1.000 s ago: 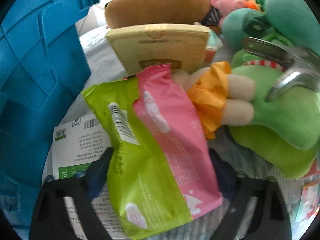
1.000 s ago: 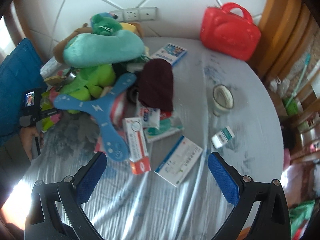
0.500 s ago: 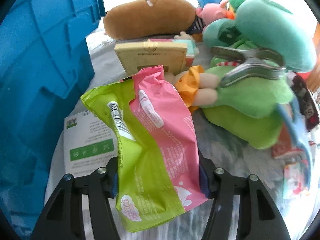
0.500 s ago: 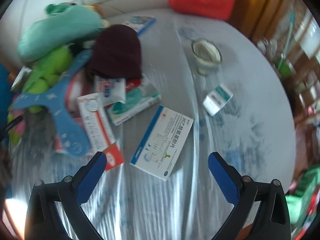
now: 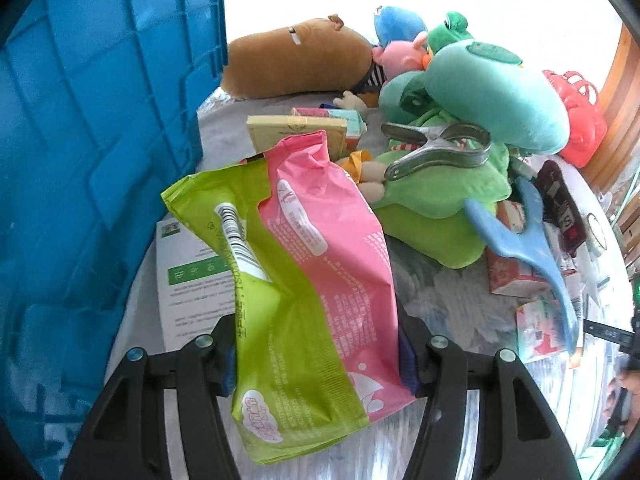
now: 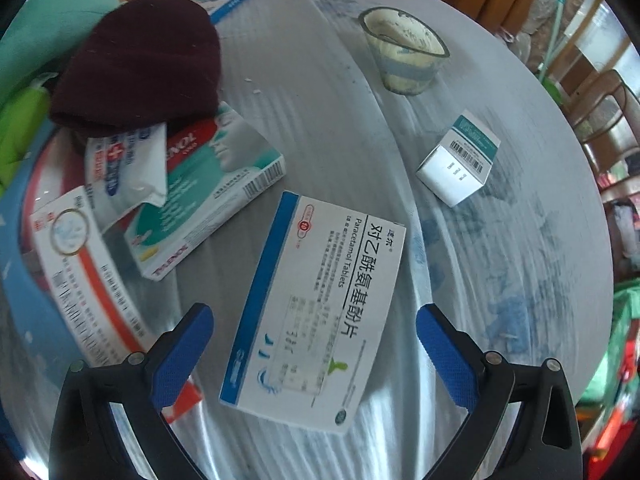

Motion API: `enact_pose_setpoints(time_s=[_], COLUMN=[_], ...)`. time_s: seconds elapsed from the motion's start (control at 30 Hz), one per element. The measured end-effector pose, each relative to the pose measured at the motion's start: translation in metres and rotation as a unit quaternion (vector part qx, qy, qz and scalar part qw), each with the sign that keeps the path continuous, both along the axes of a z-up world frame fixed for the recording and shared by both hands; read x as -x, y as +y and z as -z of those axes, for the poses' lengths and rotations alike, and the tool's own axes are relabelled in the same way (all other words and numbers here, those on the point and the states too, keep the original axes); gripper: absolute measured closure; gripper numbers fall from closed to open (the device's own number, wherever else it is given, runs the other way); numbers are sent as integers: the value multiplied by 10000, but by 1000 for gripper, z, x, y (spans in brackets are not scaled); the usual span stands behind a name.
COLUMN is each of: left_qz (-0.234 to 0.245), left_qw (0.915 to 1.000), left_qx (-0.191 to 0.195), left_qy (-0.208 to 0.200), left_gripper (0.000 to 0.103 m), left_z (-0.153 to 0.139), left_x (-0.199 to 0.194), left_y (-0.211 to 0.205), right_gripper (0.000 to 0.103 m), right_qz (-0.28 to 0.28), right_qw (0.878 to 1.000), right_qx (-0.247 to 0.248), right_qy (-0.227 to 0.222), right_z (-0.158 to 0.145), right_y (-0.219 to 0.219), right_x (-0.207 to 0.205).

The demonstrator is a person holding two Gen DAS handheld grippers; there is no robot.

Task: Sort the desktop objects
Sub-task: 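Grasp the green and pink snack packets with the left tool while the right tool grasps the white medicine box, then carry the snack packets and medicine box over the blue crate and release them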

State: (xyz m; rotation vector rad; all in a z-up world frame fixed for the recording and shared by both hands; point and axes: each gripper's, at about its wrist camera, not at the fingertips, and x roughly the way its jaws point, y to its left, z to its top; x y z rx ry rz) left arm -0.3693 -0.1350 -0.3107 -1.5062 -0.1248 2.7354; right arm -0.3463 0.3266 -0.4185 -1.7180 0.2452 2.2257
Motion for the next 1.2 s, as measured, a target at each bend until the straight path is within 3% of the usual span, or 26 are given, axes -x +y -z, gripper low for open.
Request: enact_pose_setpoints(time_s=[0.07, 0.13, 0.2, 0.27, 0.8, 0.87, 1.2], left_qz=[34, 72, 86, 106, 376, 386, 278], left_qw=[10000, 10000, 9999, 9999, 9979, 9974, 9901], left_qx=[11, 15, 17, 17, -86, -85, -189], left_qy=[18, 28, 51, 74, 522, 600, 1361], left_gripper=[45, 45, 45, 45, 45, 45, 45], left_z=[-7, -12, -17, -22, -86, -96, -186], left_x=[-4, -7, -10, -12, -47, -53, -89], left_y=[1, 1, 1, 2, 23, 23, -5], right_gripper=[1, 7, 21, 25, 26, 26, 26], right_qz=[49, 95, 132, 57, -531, -720, -1597], right_qw=[10000, 9999, 9999, 9999, 9975, 9954, 9753], right_qx=[-16, -25, 30, 16, 190, 166, 115], right_qy=[-42, -74, -106, -106, 424, 605, 1524], right_z=[4, 6, 9, 7, -83, -106, -188], right_y=[0, 0, 1, -2, -13, -20, -91], right_x=[1, 0, -1, -2, -37, -43, -41])
